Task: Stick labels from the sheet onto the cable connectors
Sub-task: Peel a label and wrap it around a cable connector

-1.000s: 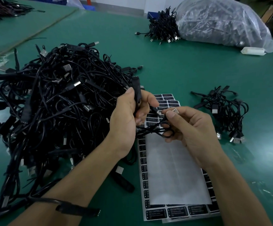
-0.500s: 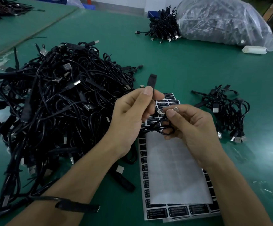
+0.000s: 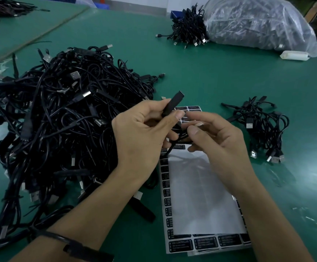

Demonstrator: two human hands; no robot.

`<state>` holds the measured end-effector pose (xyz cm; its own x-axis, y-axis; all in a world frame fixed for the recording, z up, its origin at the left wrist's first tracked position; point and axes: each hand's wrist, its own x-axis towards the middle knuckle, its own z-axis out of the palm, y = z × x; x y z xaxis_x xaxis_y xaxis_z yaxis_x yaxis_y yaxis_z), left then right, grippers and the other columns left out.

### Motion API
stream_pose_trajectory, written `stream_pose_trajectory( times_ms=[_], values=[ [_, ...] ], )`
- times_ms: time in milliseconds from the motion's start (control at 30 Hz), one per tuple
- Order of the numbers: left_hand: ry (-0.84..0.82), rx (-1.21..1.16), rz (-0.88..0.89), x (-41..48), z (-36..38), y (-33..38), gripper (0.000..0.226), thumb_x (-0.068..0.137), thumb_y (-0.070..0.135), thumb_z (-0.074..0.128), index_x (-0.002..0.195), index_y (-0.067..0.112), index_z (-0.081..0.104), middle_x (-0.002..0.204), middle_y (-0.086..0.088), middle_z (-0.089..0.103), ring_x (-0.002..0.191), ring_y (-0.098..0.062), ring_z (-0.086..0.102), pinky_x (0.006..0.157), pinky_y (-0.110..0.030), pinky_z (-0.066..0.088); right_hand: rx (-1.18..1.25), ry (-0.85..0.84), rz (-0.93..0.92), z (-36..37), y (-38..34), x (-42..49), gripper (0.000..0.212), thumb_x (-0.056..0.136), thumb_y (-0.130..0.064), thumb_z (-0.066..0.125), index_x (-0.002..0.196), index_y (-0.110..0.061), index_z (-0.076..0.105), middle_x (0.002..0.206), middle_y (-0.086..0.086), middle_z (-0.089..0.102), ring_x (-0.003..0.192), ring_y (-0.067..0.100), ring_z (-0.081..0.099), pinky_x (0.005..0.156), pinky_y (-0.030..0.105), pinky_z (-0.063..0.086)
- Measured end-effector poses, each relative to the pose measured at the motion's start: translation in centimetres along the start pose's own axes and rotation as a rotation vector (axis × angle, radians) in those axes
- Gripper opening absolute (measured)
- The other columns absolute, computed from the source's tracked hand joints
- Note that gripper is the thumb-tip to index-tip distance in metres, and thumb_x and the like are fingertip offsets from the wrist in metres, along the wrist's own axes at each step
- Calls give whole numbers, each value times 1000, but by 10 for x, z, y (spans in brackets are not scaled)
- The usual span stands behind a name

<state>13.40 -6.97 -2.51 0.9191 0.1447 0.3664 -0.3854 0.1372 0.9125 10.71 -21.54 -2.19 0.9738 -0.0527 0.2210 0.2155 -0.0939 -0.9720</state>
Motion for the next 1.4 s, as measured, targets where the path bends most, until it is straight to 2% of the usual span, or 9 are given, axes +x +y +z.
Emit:
stream_pose_trajectory(
  times_ms=[200, 367, 500, 800, 1000, 1067, 1133, 1267, 1400],
  values=[
    [-54, 119, 76, -6, 0, 0, 18, 83, 15, 82, 89, 32, 76, 74, 12, 76, 54, -10, 71, 43, -19, 51, 47, 1, -127, 8, -7, -6, 18, 87, -23, 73, 104, -18, 69, 92, -4, 75, 77, 4, 71, 65, 14, 52],
    [-162, 211, 260, -9, 2, -1, 26, 87, 4, 75, 103, 24, 73, 74, 28, 69, 57, -2, 69, 48, -11, 50, 77, 90, -146, 12, -7, -4, 13, 85, -26, 70, 87, -13, 73, 79, 5, 74, 68, 22, 72, 60, 29, 58],
    [-208, 209, 254, -9, 3, -3, 24, 87, 6, 76, 101, 26, 73, 74, 22, 72, 56, -4, 69, 49, -13, 51, 124, 98, -121, 12, -8, -4, 9, 85, -22, 68, 83, -15, 73, 71, -3, 72, 59, 8, 66, 53, 18, 51],
    [-217, 196, 198, -2, -1, 2, 19, 99, 12, 59, 83, 21, 64, 58, 8, 62, 42, -8, 58, 41, -16, 42, 124, 122, -93, 9, -7, -4, 28, 98, -32, 55, 98, -12, 75, 83, 9, 73, 66, 21, 69, 52, 29, 54],
    [10, -66, 67, 9, -4, 6, 24, 107, 8, 36, 87, 15, 46, 58, 7, 46, 38, -6, 38, 36, -17, 30, -369, 341, 111, -17, 9, 4, 13, 98, -26, 60, 96, -31, 72, 85, -11, 72, 78, 4, 67, 76, 33, 59],
    [-12, 5, 109, 9, -4, 5, 22, 106, 9, 36, 87, 16, 45, 60, 1, 43, 41, -7, 34, 36, -19, 29, -548, 315, 189, -24, 10, 5, 10, 93, -27, 67, 102, -29, 71, 89, -18, 68, 81, -4, 63, 78, 14, 52],
    [-134, 201, 207, 4, -4, 0, 16, 104, 14, 41, 91, 18, 48, 61, -1, 48, 45, -11, 40, 38, -29, 35, -685, 256, 257, -26, 12, 3, 32, 86, -34, 74, 115, -24, 68, 98, -10, 64, 85, -3, 59, 68, 8, 41],
    [-318, 499, 220, -4, -6, -13, 11, 104, 29, 44, 100, 22, 52, 64, 1, 54, 53, -20, 50, 51, -44, 43, -809, 143, 386, -25, 11, 0, 75, 71, -49, 84, 135, -25, 55, 113, -1, 52, 105, 17, 50, 82, 28, 36],
    [-340, 561, 164, -4, -7, -15, 4, 105, 29, 42, 103, 30, 46, 75, 8, 62, 62, -13, 62, 58, -47, 52, -725, 197, 415, -32, 9, 0, 67, 68, -42, 89, 126, -21, 61, 90, -10, 60, 89, 11, 59, 69, 26, 43]
  ],
)
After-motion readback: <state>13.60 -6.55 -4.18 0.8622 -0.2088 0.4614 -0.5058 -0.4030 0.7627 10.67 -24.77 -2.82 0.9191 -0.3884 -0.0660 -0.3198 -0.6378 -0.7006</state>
